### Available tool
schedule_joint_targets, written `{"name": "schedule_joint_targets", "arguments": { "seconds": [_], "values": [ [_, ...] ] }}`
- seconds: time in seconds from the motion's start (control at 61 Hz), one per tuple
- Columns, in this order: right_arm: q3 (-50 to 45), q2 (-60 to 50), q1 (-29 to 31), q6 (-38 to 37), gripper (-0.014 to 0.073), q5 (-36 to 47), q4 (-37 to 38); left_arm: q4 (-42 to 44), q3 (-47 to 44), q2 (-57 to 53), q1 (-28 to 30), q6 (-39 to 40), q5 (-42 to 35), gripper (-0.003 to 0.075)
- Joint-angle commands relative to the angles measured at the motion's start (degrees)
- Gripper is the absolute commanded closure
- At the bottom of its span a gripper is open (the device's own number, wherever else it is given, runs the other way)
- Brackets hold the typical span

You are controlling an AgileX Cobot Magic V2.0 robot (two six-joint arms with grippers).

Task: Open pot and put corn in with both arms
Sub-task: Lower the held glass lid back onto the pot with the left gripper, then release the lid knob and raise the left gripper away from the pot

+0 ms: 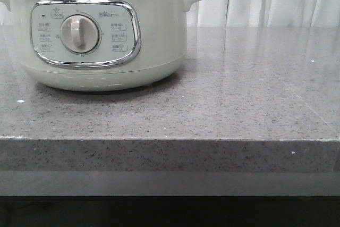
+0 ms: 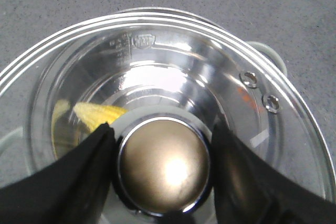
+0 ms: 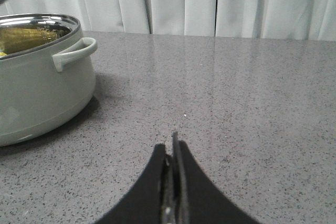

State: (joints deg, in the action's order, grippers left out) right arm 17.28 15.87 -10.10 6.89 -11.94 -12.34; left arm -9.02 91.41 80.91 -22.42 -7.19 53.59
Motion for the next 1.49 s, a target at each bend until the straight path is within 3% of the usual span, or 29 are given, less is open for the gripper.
{"name": "schedule_joint_targets", "arguments": {
  "seconds": [0.0,0.312,1.477],
  "values": [
    [1.62,0.40,0.20,0.49,0.0663,5.05,-0.24,-1.19,7.86,3.01,-0.40,-0.15,-5.55,0.0498],
    [1.62,0.40,0.20,0.49,0.0663,5.11,-0.24,-1.69,19.57,13.62,-0.40,-0.15,-1.19,0.0498],
    [1.62,0.40,0.20,0.49,0.0663,5.16,-0.24,-3.45,19.06,15.94,-1.54,-0.15,6.09,0.0498]
  ]
}}
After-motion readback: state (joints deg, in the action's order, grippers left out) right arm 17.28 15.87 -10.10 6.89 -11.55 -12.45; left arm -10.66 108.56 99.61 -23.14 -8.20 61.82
